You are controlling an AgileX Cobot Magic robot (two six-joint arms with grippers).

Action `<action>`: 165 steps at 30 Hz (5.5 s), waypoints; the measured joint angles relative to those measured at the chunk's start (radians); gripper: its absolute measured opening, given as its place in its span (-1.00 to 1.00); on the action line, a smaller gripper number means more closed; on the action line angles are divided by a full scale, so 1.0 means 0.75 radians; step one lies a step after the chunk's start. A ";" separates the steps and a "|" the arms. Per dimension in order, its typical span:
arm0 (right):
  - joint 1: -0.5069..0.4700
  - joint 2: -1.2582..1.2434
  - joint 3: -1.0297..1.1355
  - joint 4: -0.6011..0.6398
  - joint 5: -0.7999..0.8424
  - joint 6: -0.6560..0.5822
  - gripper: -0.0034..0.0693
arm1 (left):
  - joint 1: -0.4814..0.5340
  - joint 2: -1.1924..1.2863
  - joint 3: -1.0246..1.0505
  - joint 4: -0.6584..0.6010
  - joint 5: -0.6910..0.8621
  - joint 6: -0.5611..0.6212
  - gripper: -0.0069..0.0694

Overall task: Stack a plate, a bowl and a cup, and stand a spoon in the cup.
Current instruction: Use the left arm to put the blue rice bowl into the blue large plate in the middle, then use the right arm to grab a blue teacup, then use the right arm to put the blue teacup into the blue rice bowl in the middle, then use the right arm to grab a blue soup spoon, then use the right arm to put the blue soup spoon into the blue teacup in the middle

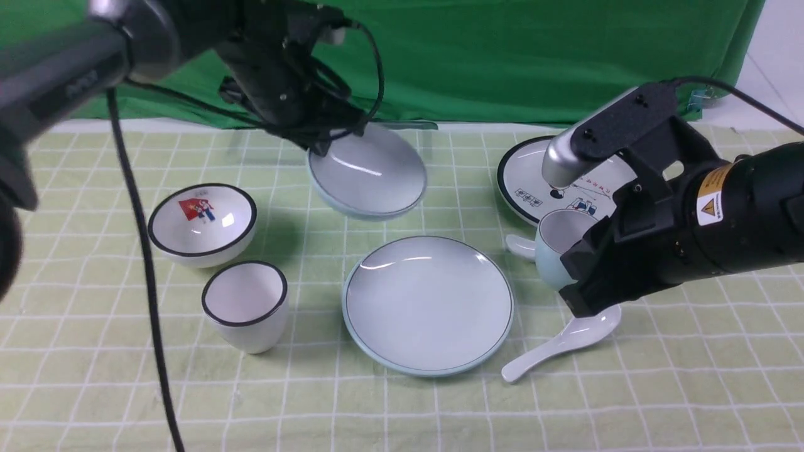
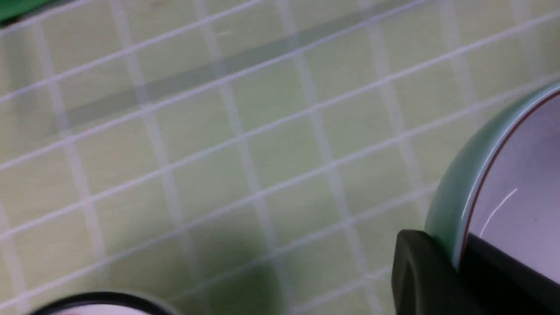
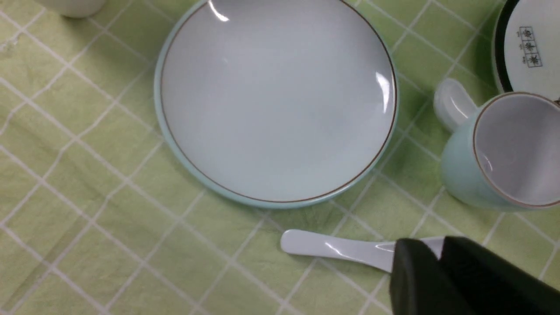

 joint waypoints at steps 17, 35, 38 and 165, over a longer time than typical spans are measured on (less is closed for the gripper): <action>0.000 0.000 0.000 0.000 -0.001 0.005 -0.52 | -0.224 -0.063 0.589 -0.107 -0.437 0.218 -0.84; -0.183 0.105 0.000 0.002 -0.072 0.083 0.40 | -0.224 -0.460 0.550 0.325 -0.250 -0.100 0.10; -0.270 0.178 -0.021 0.005 -0.115 0.126 0.41 | -0.224 -0.680 0.564 0.396 -0.268 -0.172 -0.08; 0.054 0.558 -0.179 1.336 -0.625 -1.312 -0.27 | -0.223 -2.268 2.074 0.776 -0.785 -0.494 -0.90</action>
